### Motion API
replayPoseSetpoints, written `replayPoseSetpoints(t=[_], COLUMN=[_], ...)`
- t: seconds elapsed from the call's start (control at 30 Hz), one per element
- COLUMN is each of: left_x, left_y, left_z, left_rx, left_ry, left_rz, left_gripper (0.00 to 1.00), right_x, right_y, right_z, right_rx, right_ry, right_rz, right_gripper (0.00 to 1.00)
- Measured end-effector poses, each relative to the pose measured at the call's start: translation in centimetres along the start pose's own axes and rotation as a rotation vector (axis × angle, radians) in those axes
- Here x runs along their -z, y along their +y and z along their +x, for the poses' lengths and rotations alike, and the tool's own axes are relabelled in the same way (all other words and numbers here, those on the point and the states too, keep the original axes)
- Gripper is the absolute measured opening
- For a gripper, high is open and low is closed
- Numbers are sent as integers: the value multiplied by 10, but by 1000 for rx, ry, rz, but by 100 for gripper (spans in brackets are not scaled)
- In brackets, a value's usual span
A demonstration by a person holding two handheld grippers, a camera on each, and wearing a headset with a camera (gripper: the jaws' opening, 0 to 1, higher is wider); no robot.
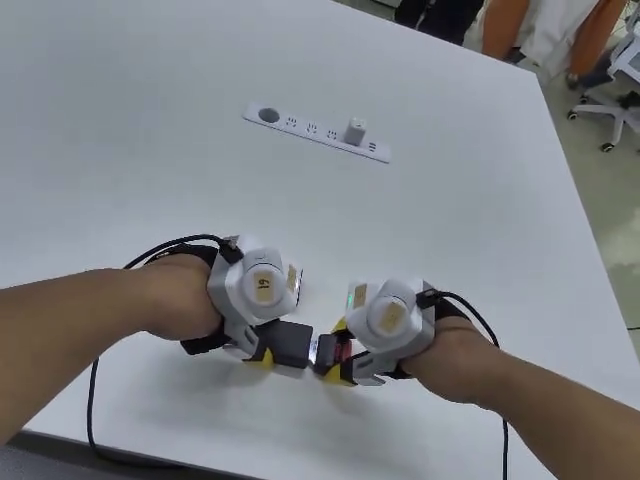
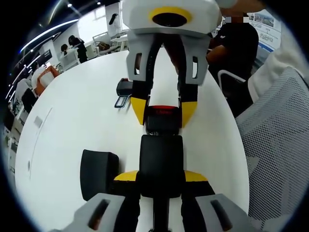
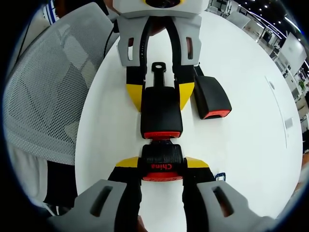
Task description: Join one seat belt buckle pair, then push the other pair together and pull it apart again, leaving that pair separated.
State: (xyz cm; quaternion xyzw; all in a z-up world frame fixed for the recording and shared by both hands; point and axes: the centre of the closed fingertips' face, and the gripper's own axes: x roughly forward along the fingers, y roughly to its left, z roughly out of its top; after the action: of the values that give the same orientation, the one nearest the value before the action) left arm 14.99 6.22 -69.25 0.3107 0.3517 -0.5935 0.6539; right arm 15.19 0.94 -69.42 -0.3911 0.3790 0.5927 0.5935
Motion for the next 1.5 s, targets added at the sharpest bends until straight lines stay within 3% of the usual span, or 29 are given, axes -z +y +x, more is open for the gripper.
replayPoseSetpoints(t=[0.77, 1.1, 1.27, 1.5], left_x=[1, 0, 1, -10], left_y=[2, 1, 1, 7], left_z=[0, 1, -3, -28], left_rx=[-3, -9, -27, -70], left_ry=[13, 0, 22, -44], left_rz=[-14, -28, -38, -67], left_gripper=[33, 34, 35, 39], right_x=[0, -1, -3, -12], right_y=[2, 0, 2, 2], right_z=[1, 2, 0, -15], right_rx=[6, 14, 29, 44], right_ry=[1, -18, -30, -68], right_rz=[23, 25, 28, 39], right_gripper=[31, 33, 33, 34])
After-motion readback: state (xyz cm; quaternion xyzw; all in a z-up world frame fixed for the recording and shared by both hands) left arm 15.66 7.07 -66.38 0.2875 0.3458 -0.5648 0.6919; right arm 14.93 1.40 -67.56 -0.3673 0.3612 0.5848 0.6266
